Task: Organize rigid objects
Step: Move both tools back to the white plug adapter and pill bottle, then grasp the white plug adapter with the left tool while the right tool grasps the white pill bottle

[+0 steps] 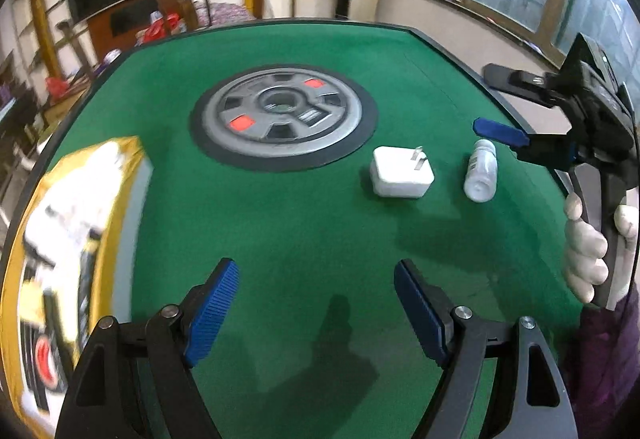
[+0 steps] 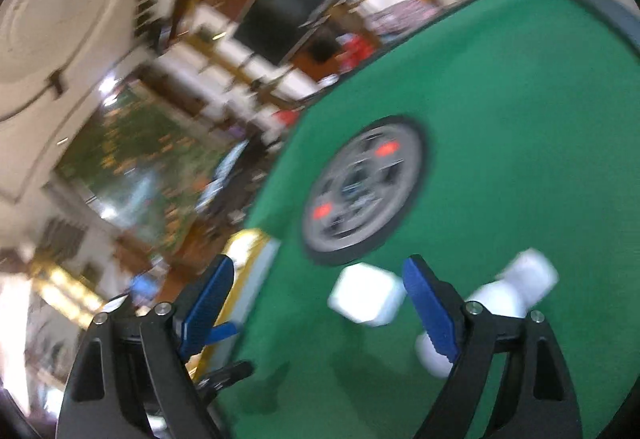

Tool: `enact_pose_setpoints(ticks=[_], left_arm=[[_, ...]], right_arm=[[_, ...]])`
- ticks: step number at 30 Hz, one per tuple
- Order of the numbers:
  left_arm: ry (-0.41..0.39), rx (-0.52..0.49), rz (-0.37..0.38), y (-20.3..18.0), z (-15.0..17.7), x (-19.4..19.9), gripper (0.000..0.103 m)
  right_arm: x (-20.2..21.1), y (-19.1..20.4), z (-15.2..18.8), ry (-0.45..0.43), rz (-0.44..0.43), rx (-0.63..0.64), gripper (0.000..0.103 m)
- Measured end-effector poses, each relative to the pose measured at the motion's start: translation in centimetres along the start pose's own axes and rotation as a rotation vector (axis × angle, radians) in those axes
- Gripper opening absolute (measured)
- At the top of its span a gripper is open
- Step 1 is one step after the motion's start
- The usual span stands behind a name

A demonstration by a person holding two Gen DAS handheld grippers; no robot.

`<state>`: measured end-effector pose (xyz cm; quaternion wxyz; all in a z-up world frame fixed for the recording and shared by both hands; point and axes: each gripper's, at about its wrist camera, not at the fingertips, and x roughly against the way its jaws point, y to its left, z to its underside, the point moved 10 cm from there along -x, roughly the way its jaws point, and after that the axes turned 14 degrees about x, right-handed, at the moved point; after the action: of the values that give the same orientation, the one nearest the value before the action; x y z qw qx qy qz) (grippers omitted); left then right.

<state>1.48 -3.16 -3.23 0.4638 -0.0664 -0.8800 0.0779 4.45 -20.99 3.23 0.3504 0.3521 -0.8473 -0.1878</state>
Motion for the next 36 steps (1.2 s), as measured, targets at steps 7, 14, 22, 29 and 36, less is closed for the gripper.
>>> enact_pose_setpoints(ticks=[7, 14, 22, 29, 36], left_arm=[[-0.059, -0.238, 0.044, -6.1, -3.6, -3.5, 0.083], [-0.041, -0.348, 0.092, -9.2, -5.1, -7.1, 0.091], [0.093, -0.296, 0.135, -10.4, -3.2, -8.7, 0.059], [0.123, -0.257, 0.159, -9.7, 0.9, -5.1, 0.061], [0.075, -0.325, 0.135, -10.6, 3.1, -4.4, 0.081]], right_arm=[[2.1, -4.6, -1.0, -0.070, 0.262, -0.033, 0.086], [3.3, -5.9, -1.9, -0.125, 0.257, -0.093, 0.086], [3.1, -7.3, -1.5, -0.130, 0.267, -0.141, 0.086], [2.9, -7.6, -1.2, -0.109, 0.277, -0.150, 0.086], [3.0, -7.8, -0.7, -0.092, 0.281, -0.150, 0.086]])
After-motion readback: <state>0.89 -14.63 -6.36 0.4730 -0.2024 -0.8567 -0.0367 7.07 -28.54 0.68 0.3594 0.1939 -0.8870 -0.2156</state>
